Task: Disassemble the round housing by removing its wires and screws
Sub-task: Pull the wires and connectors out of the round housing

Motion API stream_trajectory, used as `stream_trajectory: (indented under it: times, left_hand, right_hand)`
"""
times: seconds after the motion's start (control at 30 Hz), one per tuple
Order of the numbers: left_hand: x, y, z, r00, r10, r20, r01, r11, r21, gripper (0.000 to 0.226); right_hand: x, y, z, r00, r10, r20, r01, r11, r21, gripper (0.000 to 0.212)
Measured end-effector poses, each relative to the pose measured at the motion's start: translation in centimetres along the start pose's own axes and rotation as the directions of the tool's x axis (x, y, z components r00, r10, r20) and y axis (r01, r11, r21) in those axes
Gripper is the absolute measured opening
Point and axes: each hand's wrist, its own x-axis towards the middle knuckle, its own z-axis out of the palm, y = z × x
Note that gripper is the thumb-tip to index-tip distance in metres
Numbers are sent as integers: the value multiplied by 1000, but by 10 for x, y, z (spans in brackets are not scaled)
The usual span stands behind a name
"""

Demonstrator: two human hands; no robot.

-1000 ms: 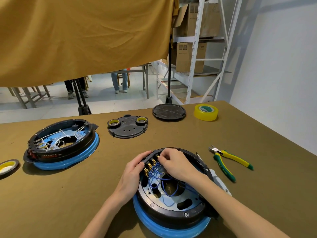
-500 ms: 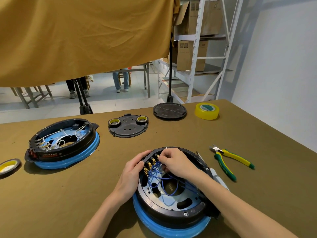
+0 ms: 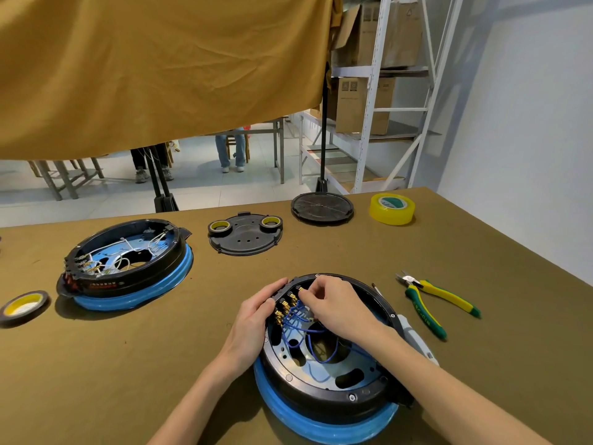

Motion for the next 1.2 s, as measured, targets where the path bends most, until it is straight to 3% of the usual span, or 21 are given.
stream_trajectory:
  times: [0.13,0.23,0.4,0.53,0.73,1.2]
  left_hand:
    - [-1,1,1,1000,5,-4,-5,1000,-13,44]
    - [-2,2,2,1000,14,0,-14,1000,2,43]
    - [-4,5,2,999,43,-1,-43,999,15,53]
    - [-1,0,1,999,43,-1,-43,999,34,44]
    - [-1,-1,-1,1000,29,10,-30,999,36,45]
    - [-4,-1,-2,998,58,30,-59,997,46,53]
  right_hand:
    - [-15,-3,1,962,-237,-134,202,951,-234,24]
    - [-24,-9,5,911,-407,-72,374,886,-273,20]
    - [-18,-20,8,904,-427,2,396,835,-382,24]
    - [-18,-27,12,890,-445,100,438,774,-457,25]
    - [-22,-21,8,861,-479,169,506,781,-367,22]
    - [-19,-15,3,859,-469,206,510,821,-258,18]
